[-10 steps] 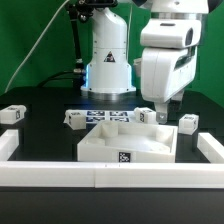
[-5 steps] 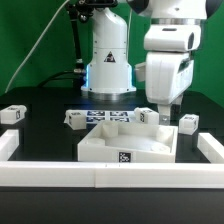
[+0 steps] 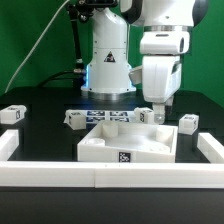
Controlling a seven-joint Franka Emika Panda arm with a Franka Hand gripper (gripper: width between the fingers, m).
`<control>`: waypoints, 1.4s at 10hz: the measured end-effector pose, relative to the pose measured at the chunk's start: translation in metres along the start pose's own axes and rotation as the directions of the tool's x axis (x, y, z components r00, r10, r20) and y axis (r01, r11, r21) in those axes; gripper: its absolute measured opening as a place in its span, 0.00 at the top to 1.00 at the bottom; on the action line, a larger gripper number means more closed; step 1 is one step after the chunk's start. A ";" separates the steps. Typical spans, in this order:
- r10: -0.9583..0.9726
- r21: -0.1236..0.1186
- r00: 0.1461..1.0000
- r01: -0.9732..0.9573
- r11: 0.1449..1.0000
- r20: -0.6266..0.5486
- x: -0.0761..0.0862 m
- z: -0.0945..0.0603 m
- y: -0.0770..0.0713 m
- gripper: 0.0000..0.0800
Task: Assemble one leg
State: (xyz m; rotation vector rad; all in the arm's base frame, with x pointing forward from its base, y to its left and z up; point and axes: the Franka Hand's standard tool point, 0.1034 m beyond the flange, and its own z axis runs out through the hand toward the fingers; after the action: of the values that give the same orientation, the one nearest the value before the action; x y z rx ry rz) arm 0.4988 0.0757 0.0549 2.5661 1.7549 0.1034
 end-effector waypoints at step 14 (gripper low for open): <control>-0.049 0.027 0.999 0.049 0.998 -0.021 -0.029 0.043 -0.048 0.19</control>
Offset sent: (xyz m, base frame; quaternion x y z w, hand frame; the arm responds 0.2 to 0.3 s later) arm -0.0337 -0.0114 -0.0129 -0.0044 -0.0001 -0.0672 0.9977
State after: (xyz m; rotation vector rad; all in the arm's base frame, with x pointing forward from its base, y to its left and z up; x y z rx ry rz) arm 0.4469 0.0670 0.0079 2.5475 1.8378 0.1055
